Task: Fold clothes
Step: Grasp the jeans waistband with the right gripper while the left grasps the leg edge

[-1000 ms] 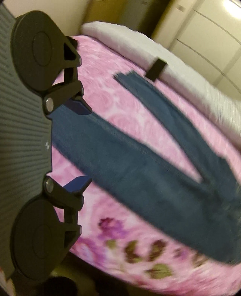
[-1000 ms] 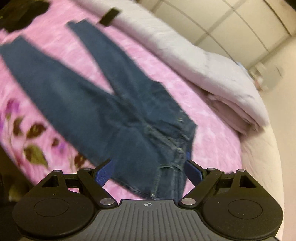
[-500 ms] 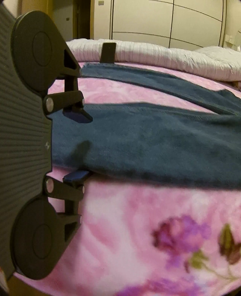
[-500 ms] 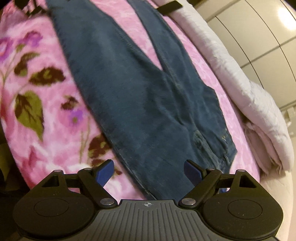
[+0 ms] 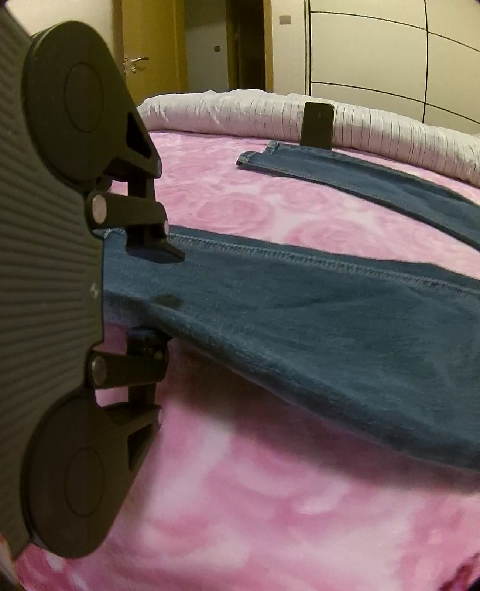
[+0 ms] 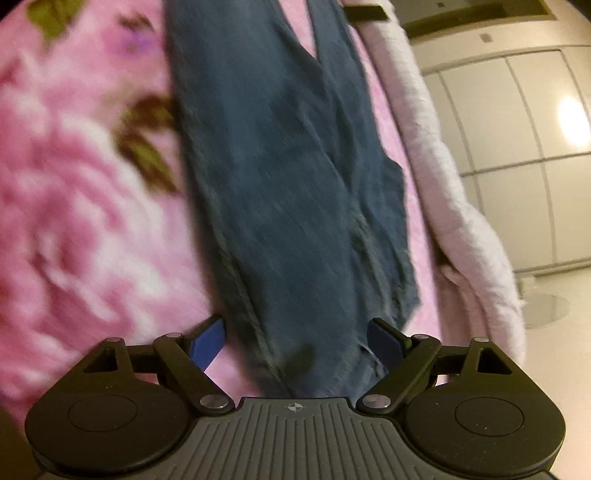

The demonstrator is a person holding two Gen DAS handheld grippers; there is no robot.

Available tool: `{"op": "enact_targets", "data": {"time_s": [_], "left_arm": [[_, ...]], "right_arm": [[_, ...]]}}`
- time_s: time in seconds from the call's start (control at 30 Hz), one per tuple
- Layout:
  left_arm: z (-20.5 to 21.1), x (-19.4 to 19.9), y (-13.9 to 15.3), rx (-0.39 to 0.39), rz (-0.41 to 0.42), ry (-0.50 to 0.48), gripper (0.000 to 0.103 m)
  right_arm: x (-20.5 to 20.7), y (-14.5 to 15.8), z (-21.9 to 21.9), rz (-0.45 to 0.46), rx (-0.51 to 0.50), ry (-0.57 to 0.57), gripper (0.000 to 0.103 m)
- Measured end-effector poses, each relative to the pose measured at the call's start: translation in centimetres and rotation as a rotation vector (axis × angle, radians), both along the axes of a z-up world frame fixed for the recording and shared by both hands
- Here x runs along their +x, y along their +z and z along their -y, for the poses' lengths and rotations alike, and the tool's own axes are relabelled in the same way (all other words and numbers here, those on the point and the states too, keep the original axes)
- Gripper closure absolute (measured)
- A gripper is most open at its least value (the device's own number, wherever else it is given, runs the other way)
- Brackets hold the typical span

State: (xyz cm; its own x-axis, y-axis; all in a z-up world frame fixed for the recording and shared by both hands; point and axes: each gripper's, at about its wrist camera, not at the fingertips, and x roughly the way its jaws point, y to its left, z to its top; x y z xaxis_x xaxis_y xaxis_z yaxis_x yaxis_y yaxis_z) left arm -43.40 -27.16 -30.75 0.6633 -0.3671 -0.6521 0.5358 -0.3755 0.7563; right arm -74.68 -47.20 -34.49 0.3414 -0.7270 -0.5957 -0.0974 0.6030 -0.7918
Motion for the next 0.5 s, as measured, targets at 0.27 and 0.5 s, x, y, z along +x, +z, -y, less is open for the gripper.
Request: {"op": "enact_targets", "data": {"time_s": [0.27, 0.5], "left_arm": [[0.3, 0.5, -0.6, -0.003, -0.010, 0.005, 0.082], [0.1, 1.0, 2.2, 0.001, -0.059, -0.018, 0.096]], "right_arm": [[-1.2, -1.6, 3.1, -0.067, -0.055, 0.031, 0.057], [0.3, 1.4, 5.0, -0.109, 0.046, 0.001, 0.086]]}}
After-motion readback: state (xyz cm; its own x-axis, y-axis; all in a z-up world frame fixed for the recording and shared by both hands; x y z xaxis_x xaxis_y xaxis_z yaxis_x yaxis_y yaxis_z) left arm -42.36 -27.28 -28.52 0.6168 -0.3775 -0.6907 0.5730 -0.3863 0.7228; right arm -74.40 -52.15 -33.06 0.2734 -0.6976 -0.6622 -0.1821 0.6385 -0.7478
